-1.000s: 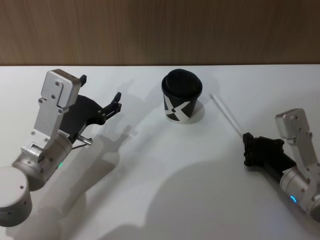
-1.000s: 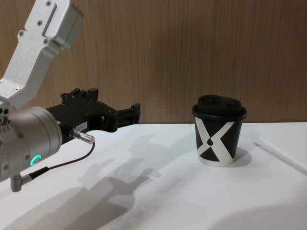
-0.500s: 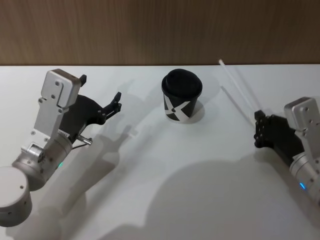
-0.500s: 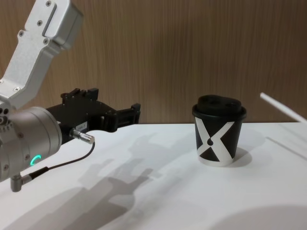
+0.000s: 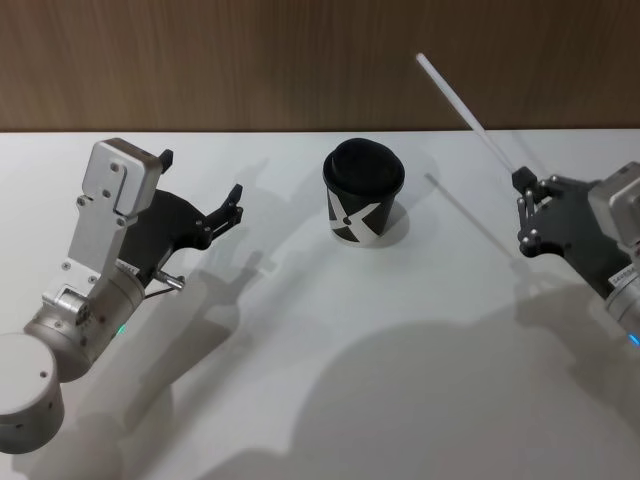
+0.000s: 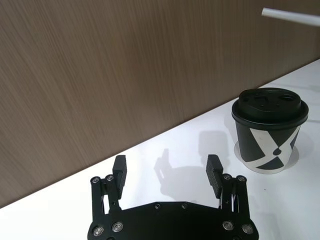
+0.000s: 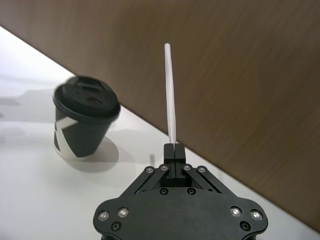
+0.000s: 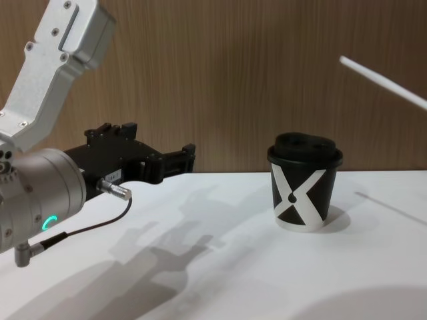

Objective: Pick up the straw with one hand, pass it to the other hand, and insert it into the cup.

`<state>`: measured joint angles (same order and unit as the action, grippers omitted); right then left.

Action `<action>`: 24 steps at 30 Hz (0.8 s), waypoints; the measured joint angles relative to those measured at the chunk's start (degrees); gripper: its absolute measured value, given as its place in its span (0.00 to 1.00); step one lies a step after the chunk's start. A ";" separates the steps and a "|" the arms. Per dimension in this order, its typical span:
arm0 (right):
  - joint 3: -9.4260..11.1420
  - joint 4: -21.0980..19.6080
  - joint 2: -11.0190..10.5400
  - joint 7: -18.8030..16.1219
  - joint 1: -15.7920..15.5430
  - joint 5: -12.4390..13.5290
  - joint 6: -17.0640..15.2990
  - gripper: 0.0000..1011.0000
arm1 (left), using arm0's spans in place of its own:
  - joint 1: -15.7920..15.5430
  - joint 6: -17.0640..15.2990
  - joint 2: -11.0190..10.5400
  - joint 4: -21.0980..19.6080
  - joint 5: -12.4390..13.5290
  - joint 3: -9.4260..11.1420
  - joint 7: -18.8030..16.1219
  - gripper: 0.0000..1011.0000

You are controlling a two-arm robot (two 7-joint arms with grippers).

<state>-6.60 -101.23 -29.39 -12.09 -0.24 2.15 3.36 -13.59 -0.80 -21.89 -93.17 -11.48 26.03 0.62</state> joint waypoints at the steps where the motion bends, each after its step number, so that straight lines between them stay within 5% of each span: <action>1: 0.11 -0.58 -0.53 -0.83 0.04 0.02 0.80 0.00 | 0.00 0.00 0.00 0.00 0.00 0.00 0.00 0.99; 24: 1.94 -10.71 -8.14 -13.22 0.57 5.91 7.21 0.00 | 0.01 0.00 0.00 0.00 0.00 0.00 0.00 0.99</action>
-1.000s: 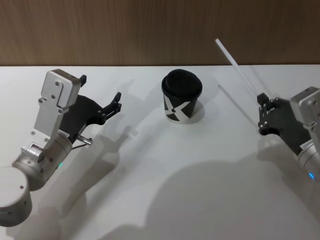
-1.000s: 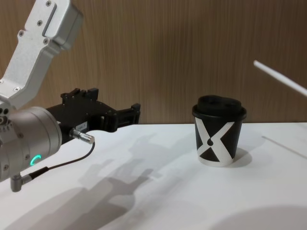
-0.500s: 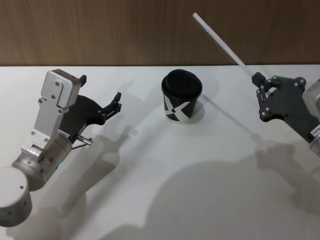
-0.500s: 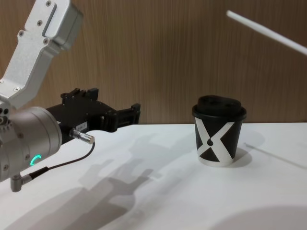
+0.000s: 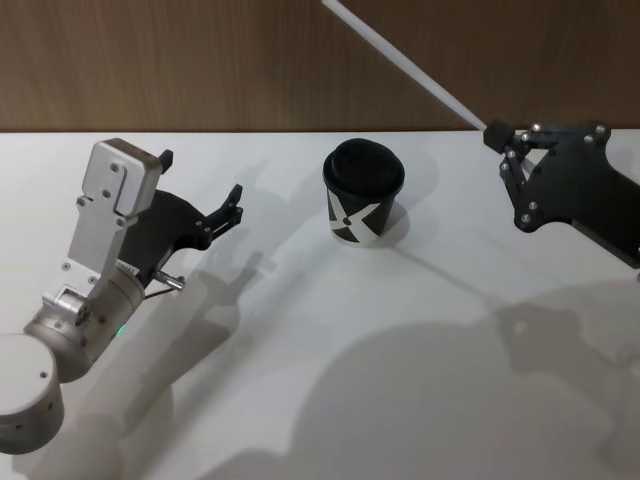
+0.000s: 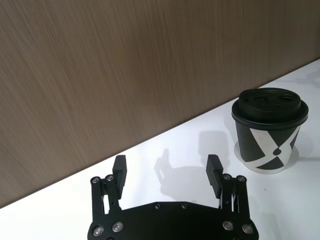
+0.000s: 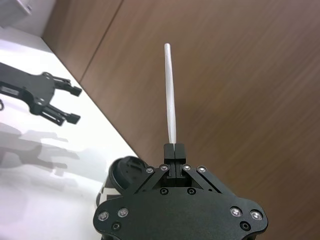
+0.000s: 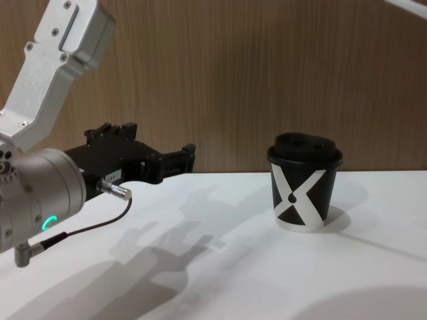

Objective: Pick up the straw with one hand, pass it to the other hand, and insert it into the cup.

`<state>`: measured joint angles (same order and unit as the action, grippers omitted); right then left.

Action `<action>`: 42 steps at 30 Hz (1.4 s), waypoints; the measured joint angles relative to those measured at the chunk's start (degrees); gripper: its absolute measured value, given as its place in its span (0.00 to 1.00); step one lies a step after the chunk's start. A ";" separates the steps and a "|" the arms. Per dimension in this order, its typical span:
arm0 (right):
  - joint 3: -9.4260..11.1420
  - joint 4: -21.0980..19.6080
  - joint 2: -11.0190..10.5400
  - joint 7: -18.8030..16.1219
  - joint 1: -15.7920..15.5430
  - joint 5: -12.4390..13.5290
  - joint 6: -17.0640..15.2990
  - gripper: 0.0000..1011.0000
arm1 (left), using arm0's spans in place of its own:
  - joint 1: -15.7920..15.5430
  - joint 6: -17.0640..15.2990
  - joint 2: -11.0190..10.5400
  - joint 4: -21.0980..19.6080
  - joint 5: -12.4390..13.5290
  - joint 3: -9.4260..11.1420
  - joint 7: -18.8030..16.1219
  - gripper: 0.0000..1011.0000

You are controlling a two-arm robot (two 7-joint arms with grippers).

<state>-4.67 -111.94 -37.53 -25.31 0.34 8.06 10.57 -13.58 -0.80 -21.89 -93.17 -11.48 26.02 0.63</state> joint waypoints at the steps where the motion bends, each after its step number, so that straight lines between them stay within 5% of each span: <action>1: 0.04 -0.23 -0.16 -0.23 0.01 0.13 0.08 0.00 | 0.01 0.00 0.00 0.00 0.00 0.00 0.01 0.99; 11: 0.31 -2.27 -1.48 -2.32 0.10 1.40 0.75 0.00 | 0.33 -0.42 -1.19 -1.50 -1.76 -0.65 3.02 0.99; 17: 0.42 -2.97 -1.97 -3.01 0.14 1.86 0.97 0.00 | 0.72 -1.26 -2.65 -3.51 -5.00 -1.86 6.94 0.99; 29: 0.50 -3.57 -2.36 -3.62 0.18 2.26 1.17 0.00 | 1.47 -3.77 -4.38 -7.35 -15.01 -5.66 15.18 0.99; 42: 0.54 -3.82 -2.50 -3.86 0.19 2.41 1.25 0.00 | 0.69 -7.72 -3.28 -9.25 -27.06 -8.83 20.68 0.99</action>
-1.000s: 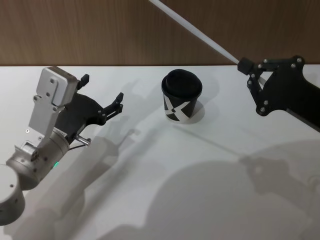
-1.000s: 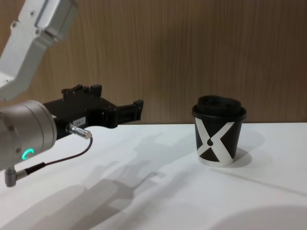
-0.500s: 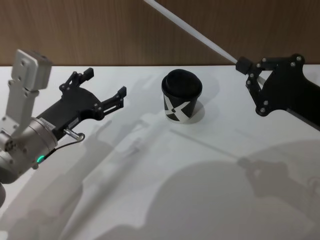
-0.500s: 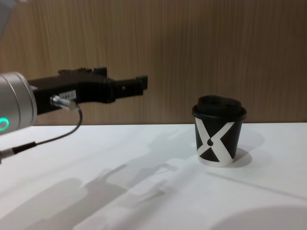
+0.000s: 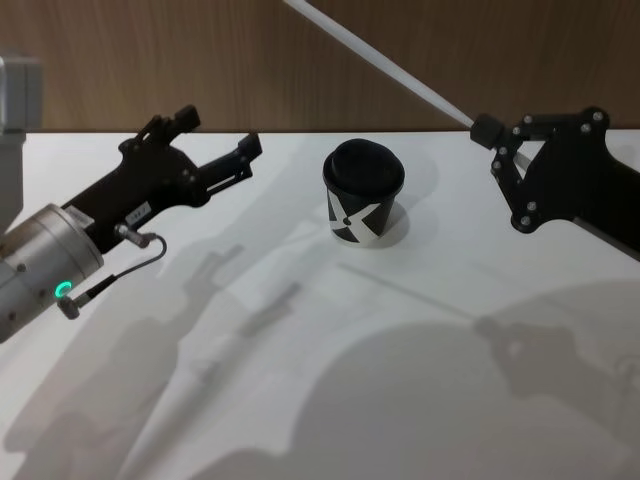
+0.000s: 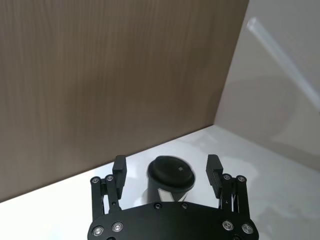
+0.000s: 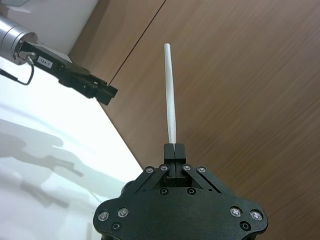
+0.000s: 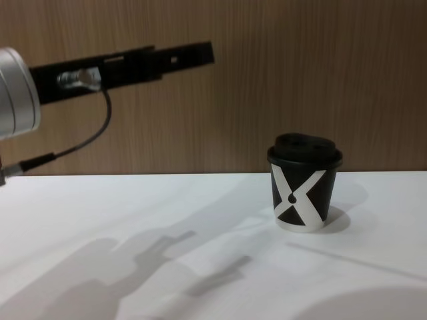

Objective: Pick up the straw with one hand, pass it to the other hand, and insert it into the cup.

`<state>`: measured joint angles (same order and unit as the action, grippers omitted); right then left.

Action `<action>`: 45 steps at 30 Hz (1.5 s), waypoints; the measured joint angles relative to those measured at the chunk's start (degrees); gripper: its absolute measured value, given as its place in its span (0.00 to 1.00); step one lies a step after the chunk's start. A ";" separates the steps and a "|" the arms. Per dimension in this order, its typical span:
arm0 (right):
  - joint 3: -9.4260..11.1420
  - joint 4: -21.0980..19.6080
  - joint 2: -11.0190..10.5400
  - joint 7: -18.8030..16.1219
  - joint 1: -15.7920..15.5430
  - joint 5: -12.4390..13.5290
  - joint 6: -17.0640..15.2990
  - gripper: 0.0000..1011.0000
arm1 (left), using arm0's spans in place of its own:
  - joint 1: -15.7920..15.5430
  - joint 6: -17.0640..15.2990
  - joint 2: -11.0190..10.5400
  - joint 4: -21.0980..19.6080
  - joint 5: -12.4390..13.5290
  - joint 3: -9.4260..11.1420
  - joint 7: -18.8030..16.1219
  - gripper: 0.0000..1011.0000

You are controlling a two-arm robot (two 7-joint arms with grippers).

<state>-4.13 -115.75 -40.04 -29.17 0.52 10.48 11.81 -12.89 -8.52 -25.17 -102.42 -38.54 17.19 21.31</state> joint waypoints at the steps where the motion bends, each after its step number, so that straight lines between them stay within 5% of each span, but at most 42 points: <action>1: 0.00 -0.01 0.00 -0.01 0.00 0.01 0.01 0.00 | -0.34 -0.51 0.27 -0.01 -1.22 -0.14 0.53 0.99; 20: 0.00 -0.10 -0.08 -0.11 0.00 0.06 0.03 0.00 | -6.20 -8.53 4.99 3.04 -14.37 1.17 4.97 0.99; 45: 0.00 -0.10 -0.08 -0.10 0.00 0.06 0.03 0.00 | -9.23 -11.37 7.41 6.21 -22.89 3.92 14.05 0.99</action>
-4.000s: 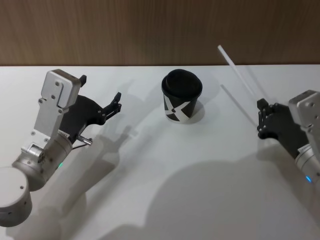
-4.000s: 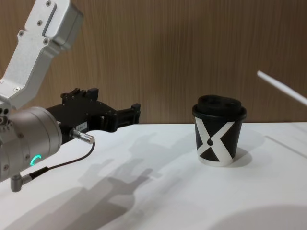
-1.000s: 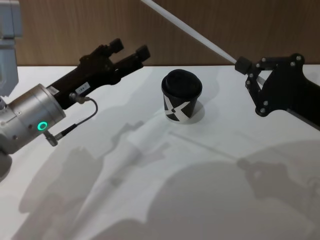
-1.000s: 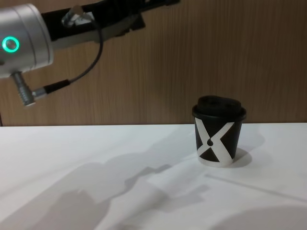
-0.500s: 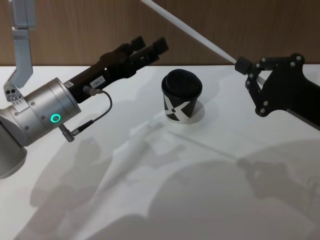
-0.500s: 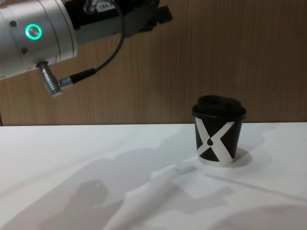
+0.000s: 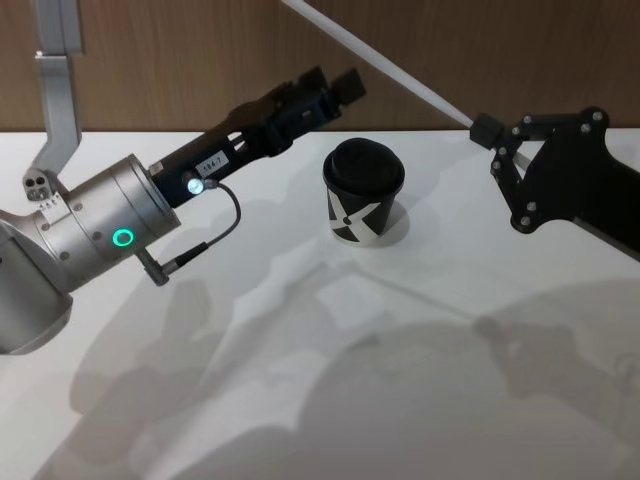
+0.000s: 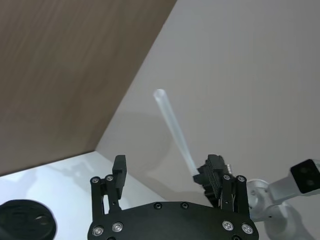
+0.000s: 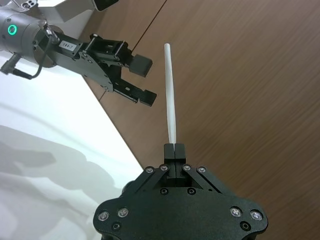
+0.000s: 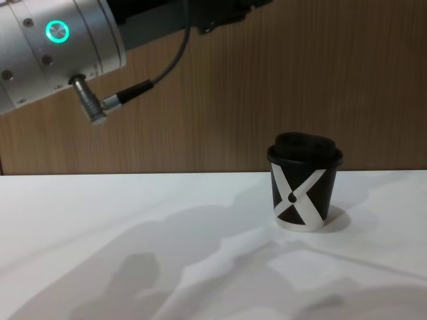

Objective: Pick up the straw with one hand, pass it to the other hand, and insert it into the cup.

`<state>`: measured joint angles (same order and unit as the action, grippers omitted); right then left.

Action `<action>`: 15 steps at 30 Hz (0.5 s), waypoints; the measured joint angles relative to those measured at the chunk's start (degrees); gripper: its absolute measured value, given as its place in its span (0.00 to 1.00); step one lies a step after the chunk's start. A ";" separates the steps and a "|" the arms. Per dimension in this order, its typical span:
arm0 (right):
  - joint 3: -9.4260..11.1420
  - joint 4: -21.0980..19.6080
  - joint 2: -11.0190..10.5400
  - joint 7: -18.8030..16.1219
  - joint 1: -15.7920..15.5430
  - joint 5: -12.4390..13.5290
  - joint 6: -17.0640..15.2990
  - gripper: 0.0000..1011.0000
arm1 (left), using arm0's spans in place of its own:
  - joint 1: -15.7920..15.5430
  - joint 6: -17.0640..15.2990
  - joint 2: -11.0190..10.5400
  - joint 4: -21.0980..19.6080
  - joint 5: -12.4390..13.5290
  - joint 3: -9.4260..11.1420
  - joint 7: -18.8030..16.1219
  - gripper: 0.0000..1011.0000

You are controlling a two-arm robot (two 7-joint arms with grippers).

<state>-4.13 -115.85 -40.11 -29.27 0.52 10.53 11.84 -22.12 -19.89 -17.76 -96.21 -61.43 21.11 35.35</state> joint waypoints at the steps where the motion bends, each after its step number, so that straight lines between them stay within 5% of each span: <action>1: 0.00 0.00 0.00 0.00 0.00 0.00 0.00 0.00 | -0.02 0.02 0.05 0.00 -0.13 0.06 0.20 0.99; 15: 0.00 0.00 0.00 0.00 0.00 0.00 0.00 0.00 | -0.21 0.83 1.23 -0.09 -2.71 0.86 2.25 0.99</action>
<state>-4.13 -115.85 -40.12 -29.27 0.52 10.53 11.84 -22.33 -19.06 -16.52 -96.30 -64.14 21.97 37.61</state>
